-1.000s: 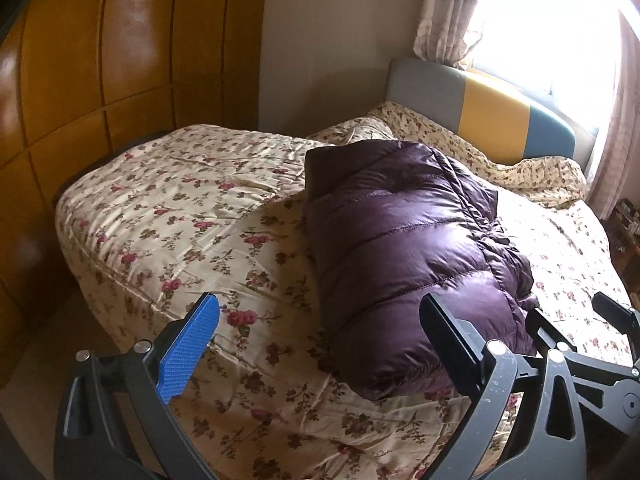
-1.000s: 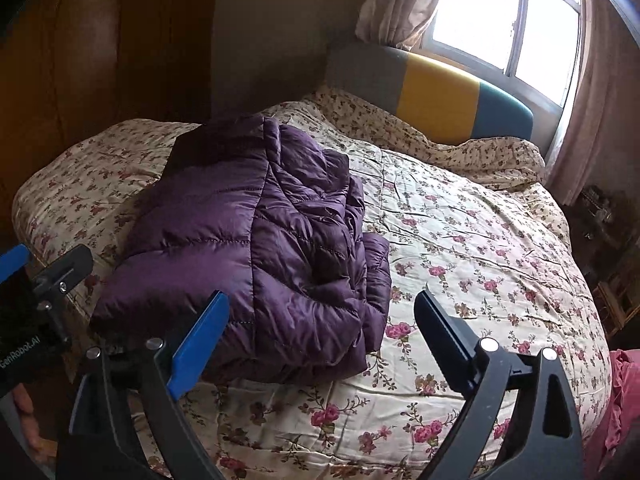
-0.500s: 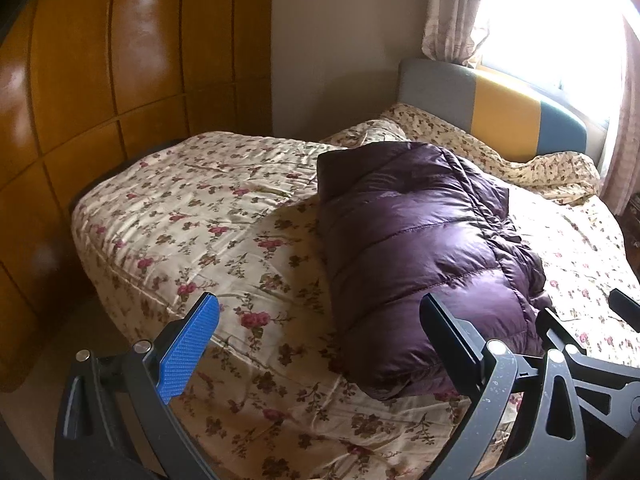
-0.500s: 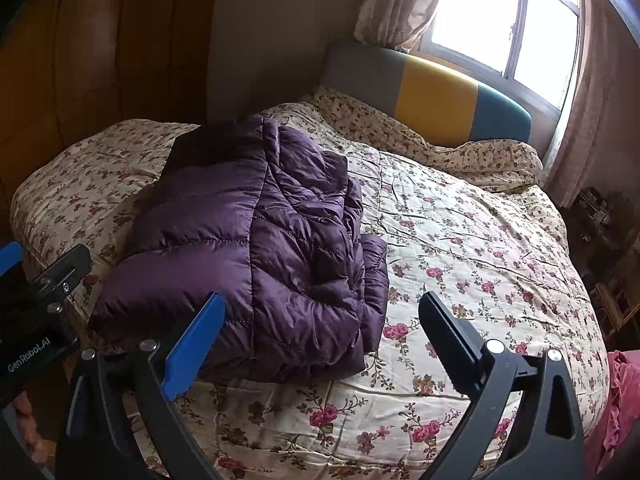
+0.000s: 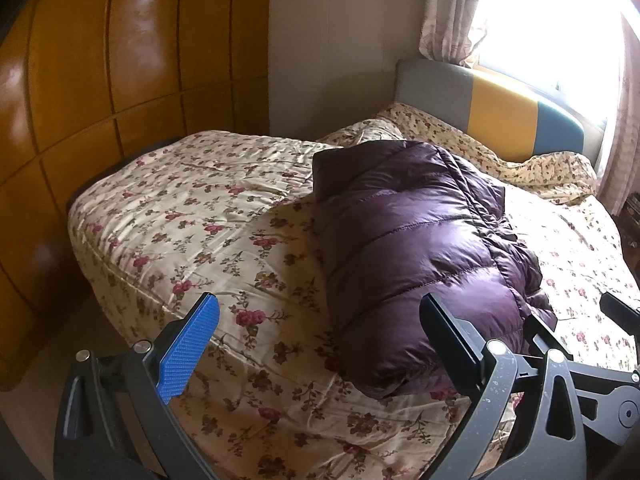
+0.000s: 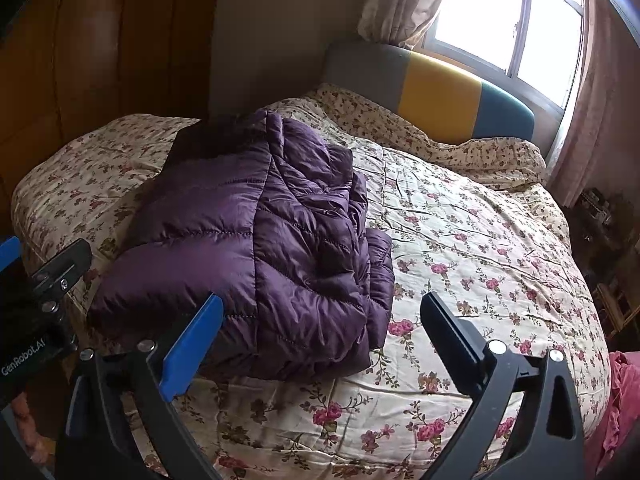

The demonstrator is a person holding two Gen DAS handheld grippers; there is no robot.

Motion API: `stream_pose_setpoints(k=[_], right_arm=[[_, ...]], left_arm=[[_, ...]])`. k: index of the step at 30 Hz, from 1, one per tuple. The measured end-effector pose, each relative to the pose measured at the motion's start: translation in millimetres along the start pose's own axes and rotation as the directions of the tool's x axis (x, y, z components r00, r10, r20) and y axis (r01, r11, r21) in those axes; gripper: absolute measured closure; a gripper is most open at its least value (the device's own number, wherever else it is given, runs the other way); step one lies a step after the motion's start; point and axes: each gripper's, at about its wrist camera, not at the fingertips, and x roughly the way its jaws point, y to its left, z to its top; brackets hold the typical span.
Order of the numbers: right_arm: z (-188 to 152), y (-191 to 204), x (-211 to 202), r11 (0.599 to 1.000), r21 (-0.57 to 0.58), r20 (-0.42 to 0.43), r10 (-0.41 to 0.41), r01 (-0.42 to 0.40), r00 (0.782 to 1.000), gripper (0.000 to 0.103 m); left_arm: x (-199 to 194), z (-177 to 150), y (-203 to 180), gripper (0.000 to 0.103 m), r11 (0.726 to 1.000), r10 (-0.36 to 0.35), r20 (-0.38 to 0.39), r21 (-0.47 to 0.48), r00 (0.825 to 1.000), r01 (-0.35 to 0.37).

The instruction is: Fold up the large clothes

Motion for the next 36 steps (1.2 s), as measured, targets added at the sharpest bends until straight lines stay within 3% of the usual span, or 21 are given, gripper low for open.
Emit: stream_pose_setpoints(k=[36], right_arm=[[-1.2,-3.9,7.4,1.0,0.024,-0.021,0.016,-0.015,1.0,0.003]], left_arm=[[-8.6,5.7,-5.0,0.004,1.0,-0.013,0.022,0.013,1.0,0.013]])
